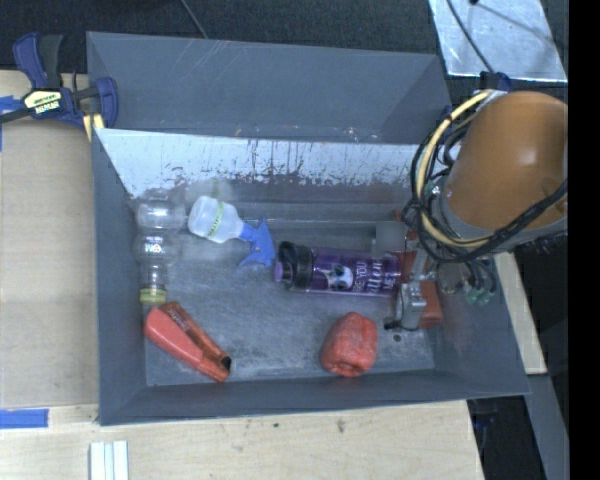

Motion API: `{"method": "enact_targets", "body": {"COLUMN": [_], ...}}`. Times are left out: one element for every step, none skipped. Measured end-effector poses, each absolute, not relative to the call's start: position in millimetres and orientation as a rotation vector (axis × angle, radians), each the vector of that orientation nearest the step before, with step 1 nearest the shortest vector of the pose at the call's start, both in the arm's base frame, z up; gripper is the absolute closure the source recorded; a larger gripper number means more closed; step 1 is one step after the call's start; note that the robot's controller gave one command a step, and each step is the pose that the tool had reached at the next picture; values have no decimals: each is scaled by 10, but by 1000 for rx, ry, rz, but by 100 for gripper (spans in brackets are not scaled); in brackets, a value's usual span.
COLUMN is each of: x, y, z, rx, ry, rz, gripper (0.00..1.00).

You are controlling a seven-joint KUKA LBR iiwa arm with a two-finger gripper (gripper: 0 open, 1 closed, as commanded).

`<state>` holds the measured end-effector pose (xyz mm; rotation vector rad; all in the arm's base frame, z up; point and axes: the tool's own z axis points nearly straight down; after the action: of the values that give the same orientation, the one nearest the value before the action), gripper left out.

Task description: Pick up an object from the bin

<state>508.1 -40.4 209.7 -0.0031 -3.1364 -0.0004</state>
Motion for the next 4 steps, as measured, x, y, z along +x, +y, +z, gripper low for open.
{"method": "enact_targets", "body": {"x": [5098, 5534, 5867, 5971], "y": [-403, -435, -507, -573], "z": [2139, 1462, 1435, 1428], "rx": [-1, 32, 193, 147], "ry": [-3145, -3150, -3134, -3146], "rz": [1, 1, -1, 1], "gripper": [0, 0, 0, 0]}}
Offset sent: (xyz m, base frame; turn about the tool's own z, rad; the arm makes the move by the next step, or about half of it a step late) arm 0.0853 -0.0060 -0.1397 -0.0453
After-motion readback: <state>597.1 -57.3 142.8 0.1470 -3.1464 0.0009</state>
